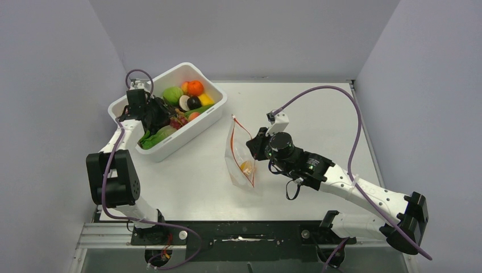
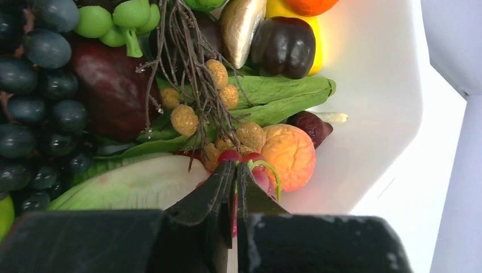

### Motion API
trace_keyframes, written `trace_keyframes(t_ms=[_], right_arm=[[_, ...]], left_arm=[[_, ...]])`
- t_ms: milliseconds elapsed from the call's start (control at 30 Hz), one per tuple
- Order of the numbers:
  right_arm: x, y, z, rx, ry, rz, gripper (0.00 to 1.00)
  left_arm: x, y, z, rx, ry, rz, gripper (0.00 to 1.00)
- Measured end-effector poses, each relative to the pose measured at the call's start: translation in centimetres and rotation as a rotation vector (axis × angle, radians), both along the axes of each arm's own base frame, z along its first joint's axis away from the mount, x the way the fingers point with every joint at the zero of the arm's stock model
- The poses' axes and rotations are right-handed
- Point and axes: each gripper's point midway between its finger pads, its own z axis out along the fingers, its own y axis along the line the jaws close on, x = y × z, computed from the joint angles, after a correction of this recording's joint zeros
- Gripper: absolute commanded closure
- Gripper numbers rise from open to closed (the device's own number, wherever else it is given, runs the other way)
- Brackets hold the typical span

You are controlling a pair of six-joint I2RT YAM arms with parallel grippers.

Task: Place the food in the zip-top bag and seal the zipper
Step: Pick up the fake fruit from the bin.

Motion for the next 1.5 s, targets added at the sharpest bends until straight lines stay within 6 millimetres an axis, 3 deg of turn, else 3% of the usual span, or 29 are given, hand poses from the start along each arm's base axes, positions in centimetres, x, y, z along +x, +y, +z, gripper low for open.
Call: trace_keyframes(t_ms=[133,600,900,1233,1500], right_arm=[[0.0,0.0,0.1,0.003,-0.002,0.0,1.0],[0.0,0.0,0.1,0.008,0.0,-0.002,1.0],[0.1,0.6,-0.8,-0.009,0.023,0.0,1.0],[0.9,1.9,-0.3,-0.011,0.024,0.001,1.0],[1.5,3.0,-0.7,-0.023,0.031,0.005,1.0]], left_arm=[[-0.7,0.1,1.3,0.033,-0.014,0.012,1.0],[-4.2,0.5,9.8,0.147,-0.174,0.045,1.0],[-6.9,-0.3,15.2,0.167,-0.273,0.029,1.0],[-9.3,-2.2,20.2,0.151,-0.343,-0.029,1.0],[-12.2,-6.3,23.1,0.075,-0.421,-0.174,1.0]])
